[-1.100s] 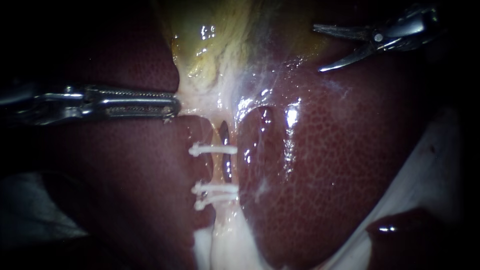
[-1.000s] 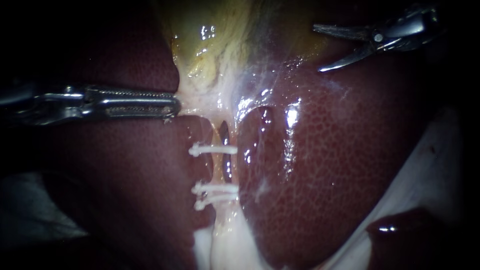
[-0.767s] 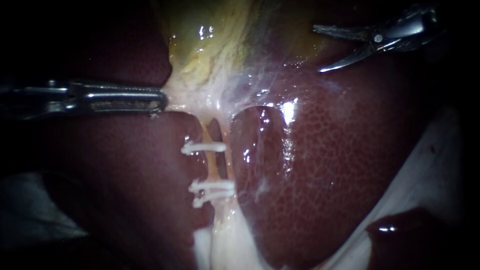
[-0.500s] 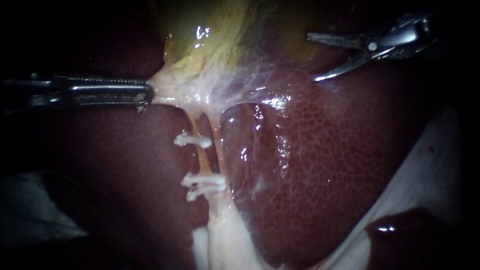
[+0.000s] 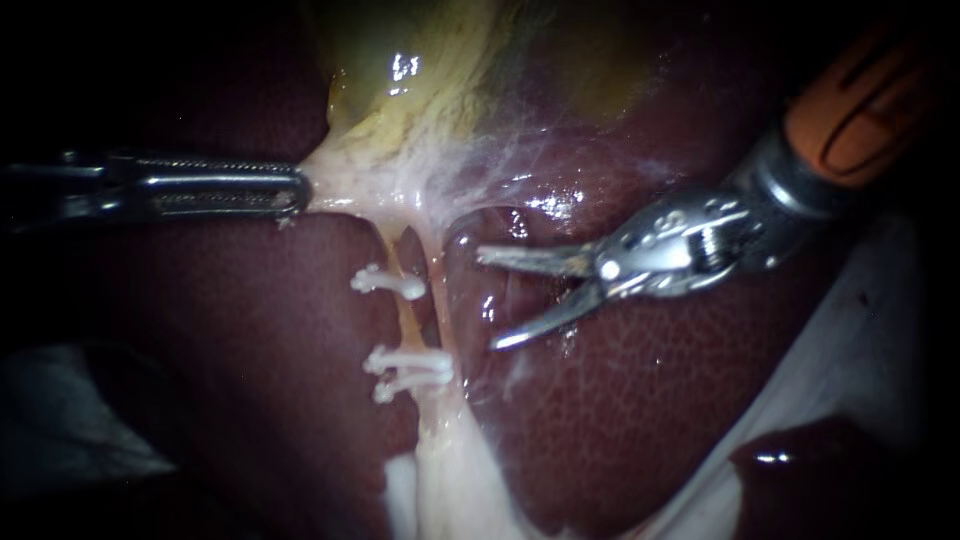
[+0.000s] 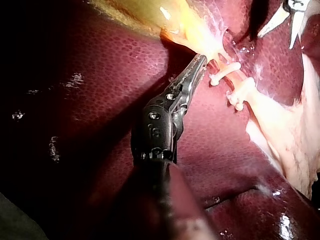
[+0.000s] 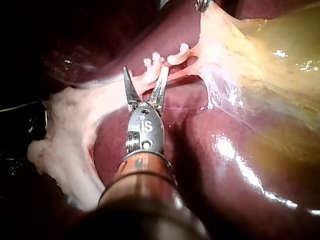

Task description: Go to the cutting position left tube

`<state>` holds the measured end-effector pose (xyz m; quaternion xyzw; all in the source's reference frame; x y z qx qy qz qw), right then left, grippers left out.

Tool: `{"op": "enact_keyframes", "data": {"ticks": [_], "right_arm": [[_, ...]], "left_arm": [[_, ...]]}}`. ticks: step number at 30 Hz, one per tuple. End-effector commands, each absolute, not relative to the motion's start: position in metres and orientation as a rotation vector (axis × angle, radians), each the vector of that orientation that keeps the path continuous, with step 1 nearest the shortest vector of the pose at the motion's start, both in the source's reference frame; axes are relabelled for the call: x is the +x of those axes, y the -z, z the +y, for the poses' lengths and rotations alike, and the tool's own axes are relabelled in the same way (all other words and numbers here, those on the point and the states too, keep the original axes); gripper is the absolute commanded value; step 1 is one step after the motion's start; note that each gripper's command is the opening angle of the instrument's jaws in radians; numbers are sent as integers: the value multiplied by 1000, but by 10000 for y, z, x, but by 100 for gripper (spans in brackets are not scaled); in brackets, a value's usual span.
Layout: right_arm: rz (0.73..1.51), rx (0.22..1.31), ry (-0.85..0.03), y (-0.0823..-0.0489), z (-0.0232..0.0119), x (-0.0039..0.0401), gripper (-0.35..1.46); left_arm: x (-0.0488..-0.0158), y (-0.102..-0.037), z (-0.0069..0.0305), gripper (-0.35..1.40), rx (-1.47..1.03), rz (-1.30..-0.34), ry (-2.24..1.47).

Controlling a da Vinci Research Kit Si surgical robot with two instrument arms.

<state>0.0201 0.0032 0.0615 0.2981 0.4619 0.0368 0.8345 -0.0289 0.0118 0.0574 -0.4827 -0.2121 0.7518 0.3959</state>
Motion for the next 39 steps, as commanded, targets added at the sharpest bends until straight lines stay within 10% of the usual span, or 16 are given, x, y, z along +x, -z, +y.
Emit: {"op": "enact_keyframes", "data": {"ticks": [1, 27, 39], "right_arm": [[974, 643, -78, -622, 28, 205, 131], [881, 725, -114, -714, 5, 240, 133], [996, 798, -102, -714, 5, 273, 133]], "left_arm": [[-289, -574, 118, -35, -1223, -537, -1905], [-298, -552, 111, -35, -1231, -535, -1905], [-303, -547, 109, -35, -1234, -536, -1909]]}}
